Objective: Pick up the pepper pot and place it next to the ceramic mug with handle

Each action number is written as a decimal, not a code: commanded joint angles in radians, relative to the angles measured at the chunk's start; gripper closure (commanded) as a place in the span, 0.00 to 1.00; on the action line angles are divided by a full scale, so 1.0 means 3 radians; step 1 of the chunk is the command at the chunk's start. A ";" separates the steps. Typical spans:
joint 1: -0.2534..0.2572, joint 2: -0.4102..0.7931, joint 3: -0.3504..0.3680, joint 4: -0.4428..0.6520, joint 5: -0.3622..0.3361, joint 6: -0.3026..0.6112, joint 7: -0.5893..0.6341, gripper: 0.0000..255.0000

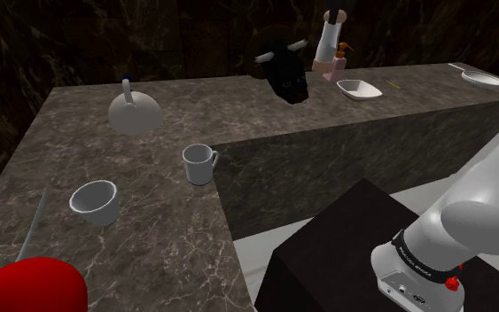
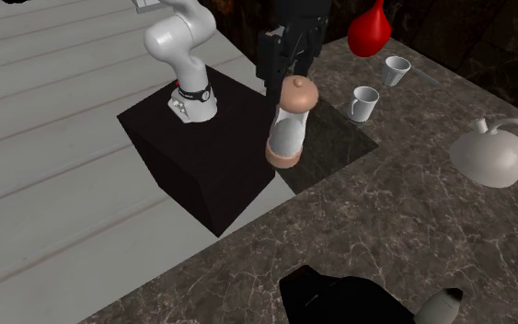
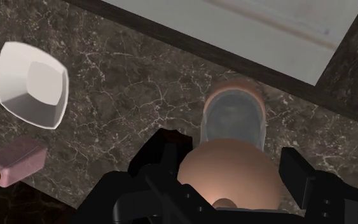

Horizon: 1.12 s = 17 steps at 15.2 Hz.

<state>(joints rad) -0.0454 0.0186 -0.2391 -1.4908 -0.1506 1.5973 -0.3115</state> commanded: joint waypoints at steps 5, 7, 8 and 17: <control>0.0239 -0.0347 0.0257 -0.0395 -0.0100 -0.0028 0.0501 1.00; 0.0311 -0.0432 0.0350 -0.0485 -0.0113 -0.0051 0.0665 1.00; 0.0346 -0.0469 0.0397 -0.0523 -0.0117 -0.0064 0.0746 1.00; 0.0653 -0.0639 0.0834 -0.0681 -0.0086 -0.0209 0.1473 1.00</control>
<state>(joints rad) 0.1403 -0.1608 -0.0037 -1.6869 -0.1782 1.5431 0.1053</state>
